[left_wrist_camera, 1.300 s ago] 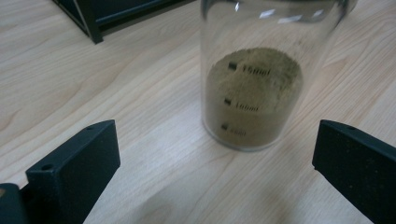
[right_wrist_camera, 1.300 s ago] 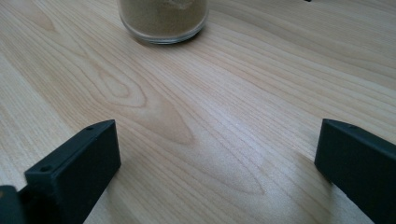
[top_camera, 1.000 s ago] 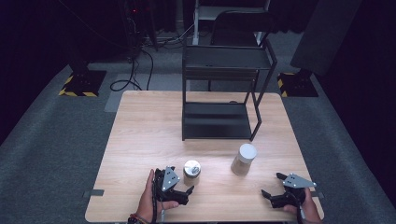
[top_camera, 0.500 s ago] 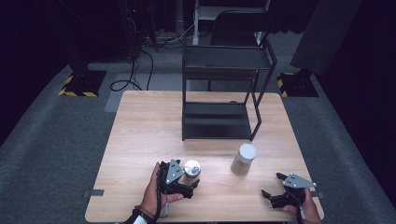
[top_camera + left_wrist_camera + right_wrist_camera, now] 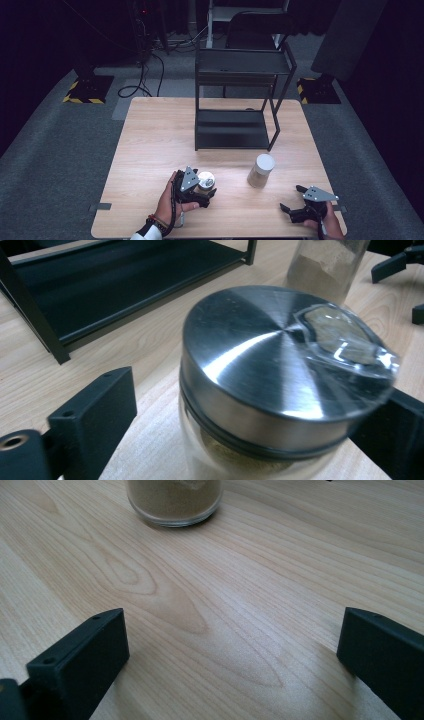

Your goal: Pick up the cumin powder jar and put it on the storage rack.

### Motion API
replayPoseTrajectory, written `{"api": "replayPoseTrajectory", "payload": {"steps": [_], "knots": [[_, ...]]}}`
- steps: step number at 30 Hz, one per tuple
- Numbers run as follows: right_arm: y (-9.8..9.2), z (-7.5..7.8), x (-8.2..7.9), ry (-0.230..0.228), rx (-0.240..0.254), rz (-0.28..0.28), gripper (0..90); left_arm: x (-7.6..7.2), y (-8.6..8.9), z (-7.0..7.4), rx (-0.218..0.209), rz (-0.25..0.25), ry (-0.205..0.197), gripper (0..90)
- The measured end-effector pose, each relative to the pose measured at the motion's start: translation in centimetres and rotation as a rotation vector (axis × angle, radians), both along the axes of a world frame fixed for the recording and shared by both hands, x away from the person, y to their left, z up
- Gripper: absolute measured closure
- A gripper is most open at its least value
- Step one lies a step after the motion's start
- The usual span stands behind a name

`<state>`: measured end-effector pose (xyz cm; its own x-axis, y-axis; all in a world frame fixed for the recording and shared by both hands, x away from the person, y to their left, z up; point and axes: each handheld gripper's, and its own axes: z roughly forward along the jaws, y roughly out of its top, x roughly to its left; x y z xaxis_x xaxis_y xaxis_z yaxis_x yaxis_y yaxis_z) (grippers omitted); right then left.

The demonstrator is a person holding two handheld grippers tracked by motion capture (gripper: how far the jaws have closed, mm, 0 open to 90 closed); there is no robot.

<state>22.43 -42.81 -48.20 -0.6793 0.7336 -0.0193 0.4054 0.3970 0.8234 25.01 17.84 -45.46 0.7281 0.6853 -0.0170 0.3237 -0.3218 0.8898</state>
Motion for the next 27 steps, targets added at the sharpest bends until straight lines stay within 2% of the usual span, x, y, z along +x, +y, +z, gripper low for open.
{"api": "replayPoseTrajectory", "payload": {"steps": [3, 5, 7, 12, 20, 27], "knots": [[0.00, 0.00, 0.00, 0.000, 0.000, 0.000, 0.0, 0.23, 0.33, -0.31, -0.025, -0.010, 0.004, 11.8], [0.00, 0.00, 0.00, 0.000, 0.000, 0.000, 0.0, 0.44, 0.60, -0.50, -0.043, -0.026, 0.010, 18.7], [0.00, 0.00, 0.00, 0.000, 0.000, 0.000, 0.0, 0.42, 0.60, -0.62, -0.045, -0.030, 0.003, 19.0], [0.01, 0.00, -0.01, 0.000, 0.000, -0.001, 0.0, 0.52, 0.66, -0.86, -0.060, -0.050, 0.001, 30.2], [0.02, 0.00, -0.02, 0.000, 0.000, -0.002, 0.0, 0.19, 0.41, -0.92, -0.059, -0.037, -0.009, 30.8], [0.03, 0.00, -0.04, 0.000, 0.000, -0.003, 0.0, 0.22, 0.18, -0.53, -0.058, -0.021, 0.009, 30.9]]}}
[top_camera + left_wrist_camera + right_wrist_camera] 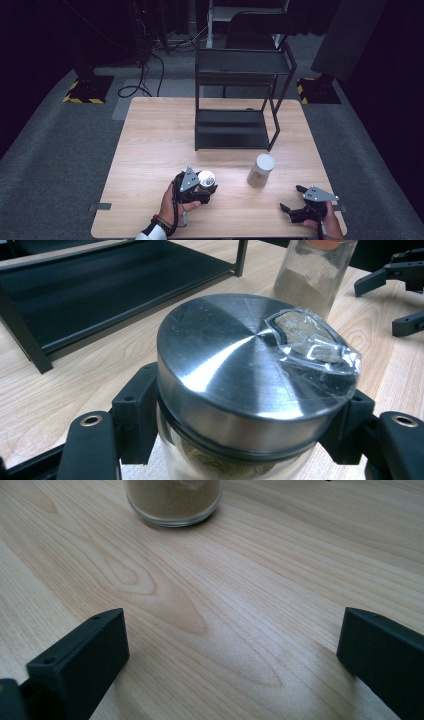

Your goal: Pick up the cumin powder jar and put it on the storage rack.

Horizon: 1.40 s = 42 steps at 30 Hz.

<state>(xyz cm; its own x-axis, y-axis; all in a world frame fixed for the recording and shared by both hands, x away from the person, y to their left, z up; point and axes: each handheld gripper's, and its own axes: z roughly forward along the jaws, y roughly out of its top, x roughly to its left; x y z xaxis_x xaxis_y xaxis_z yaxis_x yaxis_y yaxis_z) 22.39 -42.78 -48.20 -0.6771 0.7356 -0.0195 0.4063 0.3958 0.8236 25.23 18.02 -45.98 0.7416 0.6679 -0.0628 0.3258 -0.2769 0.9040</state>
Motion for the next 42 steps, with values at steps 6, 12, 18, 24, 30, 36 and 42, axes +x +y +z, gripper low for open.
{"api": "replayPoseTrajectory", "payload": {"steps": [6, 12, 18, 24, 30, 36, 42], "knots": [[0.0, 0.0, 0.0, 0.000, 0.000, -0.002, 0.0, 0.2, -0.1, 0.8, -0.014, 0.013, 0.004, 31.0], [0.0, 0.0, 0.0, 0.000, 0.000, -0.002, 0.0, 0.7, -0.5, 2.9, -0.005, 0.038, -0.003, 31.0], [0.0, 0.0, 0.0, 0.000, 0.000, -0.002, 0.0, 2.0, -1.0, 5.7, -0.003, 0.049, -0.011, 31.0], [0.0, 0.0, 0.0, 0.000, 0.000, -0.003, 0.0, 3.5, -1.4, 8.5, -0.007, 0.045, -0.014, 31.1], [0.0, 0.0, 0.0, 0.000, 0.000, -0.003, 0.0, 4.8, -2.0, 10.8, -0.011, 0.041, -0.019, 31.1], [0.0, 0.0, 0.0, 0.000, 0.000, -0.003, 0.0, 5.8, -2.5, 12.2, -0.017, 0.040, -0.019, 31.1], [0.0, 0.0, 0.0, 0.000, 0.000, -0.003, 0.0, 6.6, -2.8, 13.8, -0.025, 0.039, -0.023, 31.1]]}}
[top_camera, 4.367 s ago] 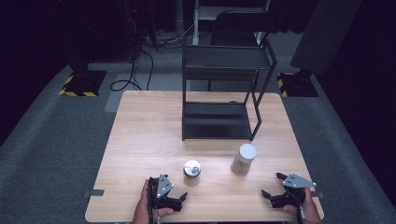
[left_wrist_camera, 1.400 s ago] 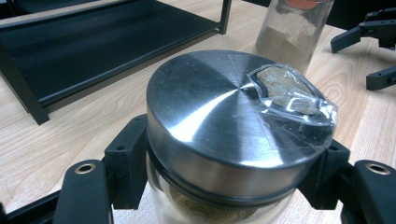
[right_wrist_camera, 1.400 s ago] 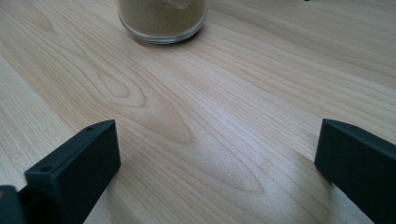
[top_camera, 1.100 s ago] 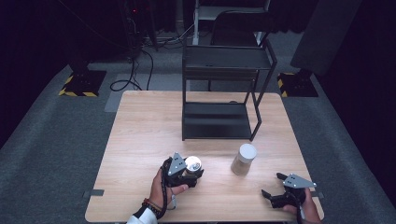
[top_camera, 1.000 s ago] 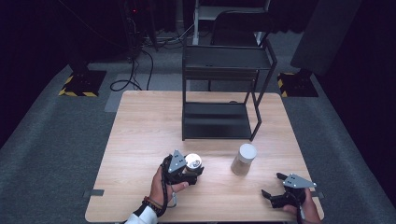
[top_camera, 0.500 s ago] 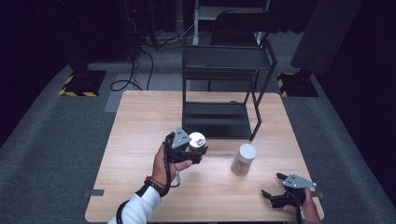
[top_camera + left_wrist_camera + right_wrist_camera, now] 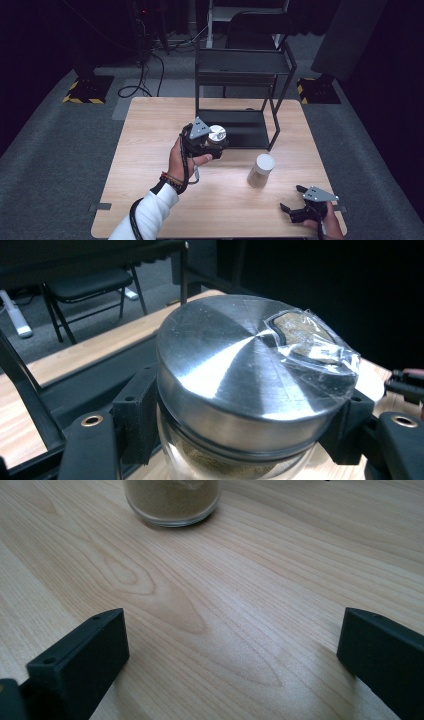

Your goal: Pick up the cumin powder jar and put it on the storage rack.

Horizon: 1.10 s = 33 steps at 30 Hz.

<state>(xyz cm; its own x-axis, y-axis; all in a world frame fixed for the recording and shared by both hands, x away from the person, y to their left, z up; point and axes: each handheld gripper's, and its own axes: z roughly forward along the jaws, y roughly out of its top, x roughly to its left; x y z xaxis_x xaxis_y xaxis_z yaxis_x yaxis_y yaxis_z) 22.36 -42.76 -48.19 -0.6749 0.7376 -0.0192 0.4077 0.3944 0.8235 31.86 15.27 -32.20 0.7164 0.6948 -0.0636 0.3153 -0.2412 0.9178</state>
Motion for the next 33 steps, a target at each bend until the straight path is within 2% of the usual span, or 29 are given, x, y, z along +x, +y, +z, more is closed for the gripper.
{"api": "replayPoseTrajectory", "payload": {"steps": [11, 19, 33], "knots": [[0.0, 0.0, 0.0, 0.000, 0.001, -0.002, 0.0, 2.0, -1.4, 4.2, 0.008, 0.002, -0.026, 31.1], [0.0, 0.0, 0.0, -0.001, 0.000, -0.001, 0.0, 3.6, -2.3, 6.5, 0.001, 0.009, -0.043, 31.1], [0.0, 0.0, 0.0, 0.000, 0.001, -0.002, 0.0, 5.2, -2.1, 10.3, -0.014, 0.014, -0.062, 31.1]]}}
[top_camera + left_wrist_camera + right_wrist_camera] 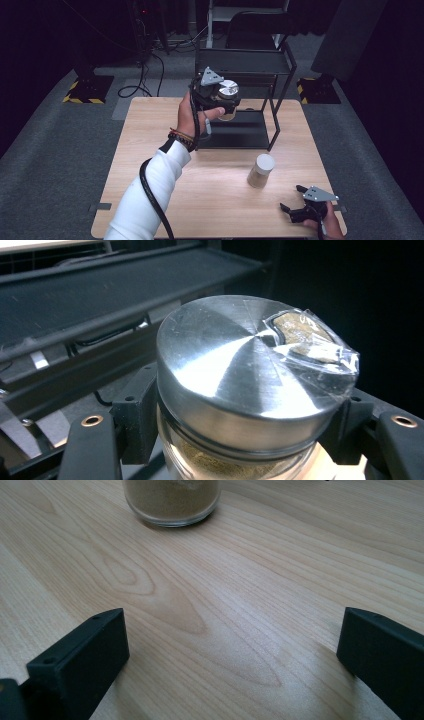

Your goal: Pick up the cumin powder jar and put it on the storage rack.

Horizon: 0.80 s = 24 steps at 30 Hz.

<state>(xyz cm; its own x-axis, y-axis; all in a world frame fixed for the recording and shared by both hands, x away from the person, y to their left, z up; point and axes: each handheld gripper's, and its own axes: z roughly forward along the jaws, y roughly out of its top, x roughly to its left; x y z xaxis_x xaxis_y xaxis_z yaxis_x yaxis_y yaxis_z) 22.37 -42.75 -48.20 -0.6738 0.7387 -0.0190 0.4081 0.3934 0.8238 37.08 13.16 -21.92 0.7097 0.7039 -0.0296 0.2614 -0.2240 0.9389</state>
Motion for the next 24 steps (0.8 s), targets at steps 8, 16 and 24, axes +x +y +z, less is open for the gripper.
{"api": "replayPoseTrajectory", "payload": {"steps": [8, 16, 24], "knots": [[0.0, 0.0, 0.0, 0.000, -0.001, 0.000, 0.0, 1.3, 0.3, 2.0, -0.018, 0.000, 0.014, 31.1], [0.0, 0.0, 0.0, 0.000, -0.001, 0.000, 0.0, 2.1, 0.5, 3.8, -0.001, -0.009, 0.004, 31.2], [0.0, 0.0, 0.0, 0.001, 0.000, 0.000, 0.0, 2.9, -0.1, 5.5, 0.009, -0.009, 0.002, 31.2]]}}
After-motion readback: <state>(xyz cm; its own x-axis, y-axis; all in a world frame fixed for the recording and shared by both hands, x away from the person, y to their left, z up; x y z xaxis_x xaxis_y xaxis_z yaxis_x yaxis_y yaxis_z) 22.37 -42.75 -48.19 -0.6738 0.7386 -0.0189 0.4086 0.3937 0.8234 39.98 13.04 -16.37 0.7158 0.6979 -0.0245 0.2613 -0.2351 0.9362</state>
